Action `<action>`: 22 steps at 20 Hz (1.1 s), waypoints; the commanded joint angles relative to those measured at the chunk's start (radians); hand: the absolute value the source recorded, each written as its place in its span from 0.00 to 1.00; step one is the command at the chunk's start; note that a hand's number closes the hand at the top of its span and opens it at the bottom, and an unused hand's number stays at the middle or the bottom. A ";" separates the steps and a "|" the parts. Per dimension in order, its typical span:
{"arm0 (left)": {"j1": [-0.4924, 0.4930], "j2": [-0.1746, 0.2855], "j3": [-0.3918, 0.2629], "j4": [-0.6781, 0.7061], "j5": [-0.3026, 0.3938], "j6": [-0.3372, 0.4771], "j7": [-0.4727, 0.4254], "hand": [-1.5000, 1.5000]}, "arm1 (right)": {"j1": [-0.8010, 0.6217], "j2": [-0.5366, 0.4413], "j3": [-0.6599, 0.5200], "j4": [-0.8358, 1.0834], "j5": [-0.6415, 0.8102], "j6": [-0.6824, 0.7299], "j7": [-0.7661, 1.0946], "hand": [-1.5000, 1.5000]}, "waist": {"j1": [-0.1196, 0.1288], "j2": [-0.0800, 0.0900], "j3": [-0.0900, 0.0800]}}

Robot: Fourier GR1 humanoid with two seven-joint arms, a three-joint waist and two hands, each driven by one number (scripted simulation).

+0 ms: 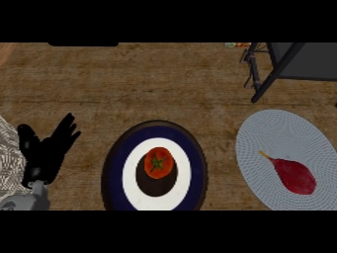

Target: Pick the cupcake from the placemat and place it in the tiered shelf

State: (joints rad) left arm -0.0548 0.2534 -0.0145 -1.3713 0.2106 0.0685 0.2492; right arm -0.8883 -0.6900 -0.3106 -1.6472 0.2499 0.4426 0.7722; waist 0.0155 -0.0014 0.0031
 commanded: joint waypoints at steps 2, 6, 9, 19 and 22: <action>0.009 -0.018 -0.003 0.034 -0.010 -0.004 0.004 0.50 | -0.132 -0.049 0.020 0.257 0.063 -0.034 -0.107 1.00 | 0.007 0.007 -0.004; 0.002 0.013 0.007 -0.021 -0.001 -0.018 0.073 0.50 | -0.188 -0.111 0.021 0.411 0.075 -0.003 -0.220 1.00 | 0.006 0.005 -0.004; 0.043 -0.011 0.005 0.007 -0.001 -0.033 0.011 0.50 | -0.255 -0.128 0.036 0.546 0.086 0.014 -0.287 1.00 | 0.013 0.008 -0.004; -0.018 -0.028 0.006 0.038 -0.027 -0.023 0.027 0.50 | -0.324 -0.105 0.119 0.866 0.240 -0.097 -0.578 1.00 | 0.015 0.012 -0.004; 0.013 -0.005 0.029 -0.009 0.007 -0.055 0.056 0.50 | -0.307 -0.083 0.131 0.917 0.286 -0.171 -0.620 1.00 | 0.014 0.010 -0.003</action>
State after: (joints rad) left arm -0.0611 0.2408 0.0034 -1.3878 0.1983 0.0373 0.2780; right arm -1.1787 -0.7930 -0.1972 -0.8255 0.4861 0.3366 0.2166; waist 0.0292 0.0053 0.0029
